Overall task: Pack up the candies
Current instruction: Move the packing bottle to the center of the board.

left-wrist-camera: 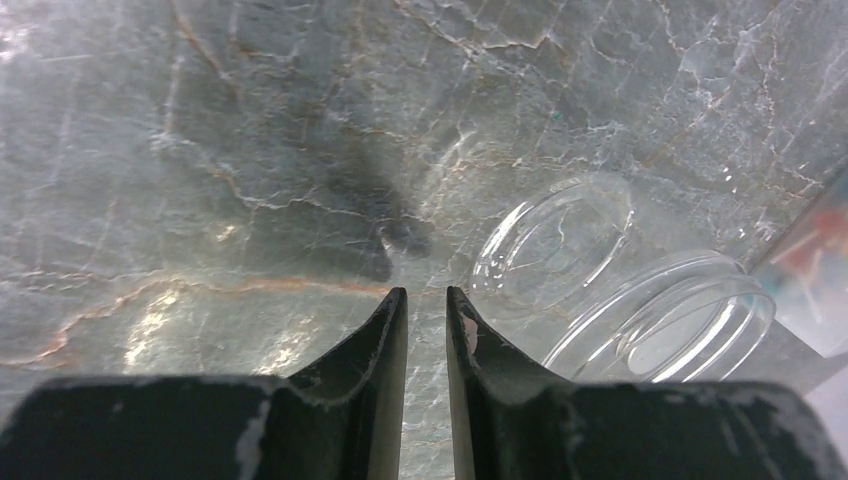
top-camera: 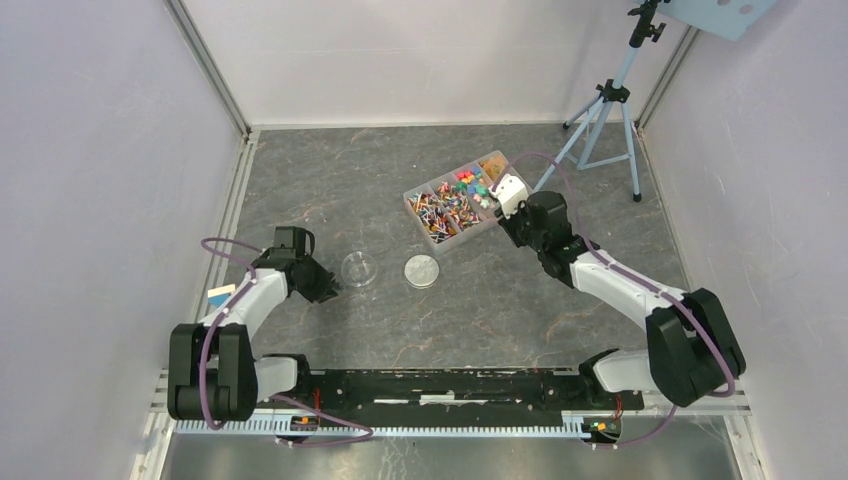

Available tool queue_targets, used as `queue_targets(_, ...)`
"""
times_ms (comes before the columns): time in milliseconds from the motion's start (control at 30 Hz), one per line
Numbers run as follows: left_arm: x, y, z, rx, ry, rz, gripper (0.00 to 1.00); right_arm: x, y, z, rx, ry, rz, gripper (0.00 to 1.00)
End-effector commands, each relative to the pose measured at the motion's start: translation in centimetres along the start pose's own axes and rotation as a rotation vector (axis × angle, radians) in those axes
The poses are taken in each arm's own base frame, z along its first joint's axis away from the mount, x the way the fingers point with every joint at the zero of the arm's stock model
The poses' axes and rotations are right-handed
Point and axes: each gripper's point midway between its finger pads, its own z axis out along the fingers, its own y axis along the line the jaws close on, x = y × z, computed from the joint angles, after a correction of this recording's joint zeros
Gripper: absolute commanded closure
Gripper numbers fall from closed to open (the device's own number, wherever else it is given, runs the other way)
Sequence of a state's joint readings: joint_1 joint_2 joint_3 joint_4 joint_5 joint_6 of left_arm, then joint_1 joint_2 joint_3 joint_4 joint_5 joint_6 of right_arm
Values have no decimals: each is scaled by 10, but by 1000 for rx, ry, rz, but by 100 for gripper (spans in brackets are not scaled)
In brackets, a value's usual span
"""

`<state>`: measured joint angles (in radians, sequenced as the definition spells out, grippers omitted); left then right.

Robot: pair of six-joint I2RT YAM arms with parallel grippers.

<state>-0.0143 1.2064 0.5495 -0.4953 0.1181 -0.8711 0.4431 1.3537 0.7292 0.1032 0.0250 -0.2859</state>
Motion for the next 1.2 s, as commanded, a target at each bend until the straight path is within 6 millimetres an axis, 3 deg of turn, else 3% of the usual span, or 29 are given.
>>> queue_targets(0,-3,-21,4,89,13,-27,73,-8,1,-11,12,-70,45,100)
queue_targets(400,19,-56,9,203,97,29,73,-13,1,-22,26,-130,70,100)
queue_targets(633,11,-70,-8,271,40,90,69,-27,8,-31,-28,-177,75,100)
queue_targets(767,4,-63,-17,221,2,113,61,-39,12,-39,-63,-209,79,100)
queue_targets(933,-16,-48,-37,118,-115,96,40,-54,18,-48,-105,-249,76,100)
queue_targets(1033,-40,-46,-59,85,-248,118,35,-63,24,-54,-130,-263,69,100)
queue_targets(1100,-64,-42,-86,32,-375,147,28,-69,28,-58,-143,-273,62,100)
queue_targets(1167,-87,-41,-119,0,-508,166,15,-76,34,-63,-159,-283,55,100)
